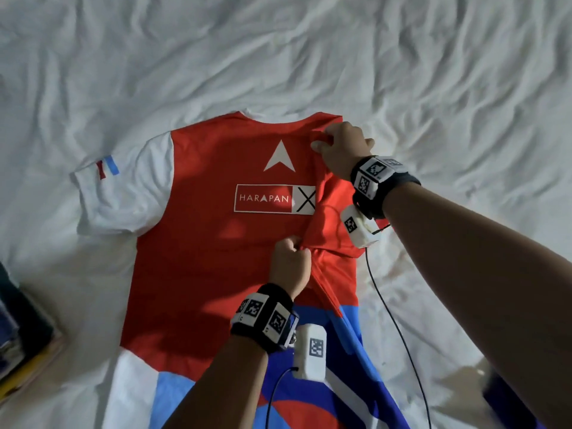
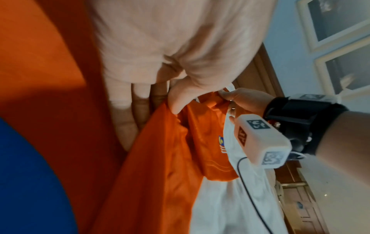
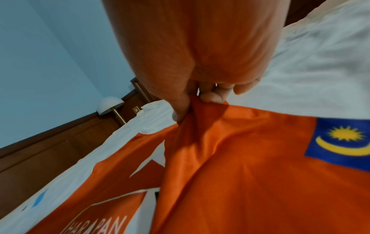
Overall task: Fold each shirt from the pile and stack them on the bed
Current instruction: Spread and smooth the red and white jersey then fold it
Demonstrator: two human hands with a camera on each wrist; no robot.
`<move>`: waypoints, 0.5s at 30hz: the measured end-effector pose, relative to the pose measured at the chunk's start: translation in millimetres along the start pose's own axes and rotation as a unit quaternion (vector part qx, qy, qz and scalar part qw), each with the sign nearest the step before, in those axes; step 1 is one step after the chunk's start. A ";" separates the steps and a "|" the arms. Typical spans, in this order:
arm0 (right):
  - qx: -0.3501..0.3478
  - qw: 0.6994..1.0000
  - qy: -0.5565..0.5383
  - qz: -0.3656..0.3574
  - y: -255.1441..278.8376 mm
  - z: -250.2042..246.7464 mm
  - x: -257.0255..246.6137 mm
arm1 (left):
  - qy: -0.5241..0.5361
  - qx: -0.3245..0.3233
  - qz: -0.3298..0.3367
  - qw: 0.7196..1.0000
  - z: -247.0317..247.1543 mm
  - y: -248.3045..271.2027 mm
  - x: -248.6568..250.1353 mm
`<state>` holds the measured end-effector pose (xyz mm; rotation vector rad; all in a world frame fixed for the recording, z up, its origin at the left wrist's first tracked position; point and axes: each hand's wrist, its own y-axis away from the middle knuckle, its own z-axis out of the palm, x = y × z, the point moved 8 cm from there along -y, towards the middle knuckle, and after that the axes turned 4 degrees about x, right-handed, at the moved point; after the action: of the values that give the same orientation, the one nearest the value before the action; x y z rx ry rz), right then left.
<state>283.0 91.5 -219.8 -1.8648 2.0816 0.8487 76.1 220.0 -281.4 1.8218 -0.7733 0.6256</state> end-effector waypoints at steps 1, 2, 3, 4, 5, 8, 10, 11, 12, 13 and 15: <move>-0.005 1.000 0.003 0.002 1.2 4.1 -0.7 | -0.005 0.000 -0.010 1.000 -1.1 -1.6 -4.7; -0.005 1.000 0.001 0.000 3.9 6.0 -1.0 | -0.015 0.003 -0.016 1.000 -2.5 -3.7 -8.9; 0.002 1.000 -0.004 -0.005 9.2 5.9 -0.5 | -0.019 0.003 -0.023 1.000 -3.4 -5.0 -11.9; 0.015 1.000 -0.013 -0.013 17.8 4.2 0.3 | -0.017 -0.003 -0.033 0.999 -2.8 -6.6 -15.3; 0.030 0.999 -0.023 -0.022 29.6 1.8 2.4 | -0.007 -0.006 -0.046 0.999 -1.7 -6.6 -18.2; 0.050 0.997 -0.043 -0.047 83.9 5.0 20.9 | -0.006 0.002 -0.036 0.999 -2.6 -1.6 -23.6; 0.058 0.996 -0.054 -0.051 130.6 11.4 43.8 | -0.013 0.017 -0.021 1.000 -6.6 7.7 -24.6; 0.055 0.996 -0.057 -0.039 156.2 15.0 57.1 | -0.010 0.025 -0.023 0.999 -8.6 12.7 -28.9; 0.043 0.997 -0.054 -0.018 182.1 20.0 70.9 | -0.011 0.034 -0.018 0.999 -12.0 21.4 -30.1; 0.024 0.999 -0.047 0.007 208.2 25.6 84.5 | -0.017 0.038 -0.013 0.999 -15.2 32.3 -31.2; -0.023 0.998 -0.022 0.060 258.0 34.8 108.2 | -0.031 0.033 -0.010 0.999 -18.0 52.2 -42.4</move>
<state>8.9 27.4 -235.0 -1.7410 2.1833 0.9636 7.8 231.8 -274.2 1.9140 -0.7819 0.5900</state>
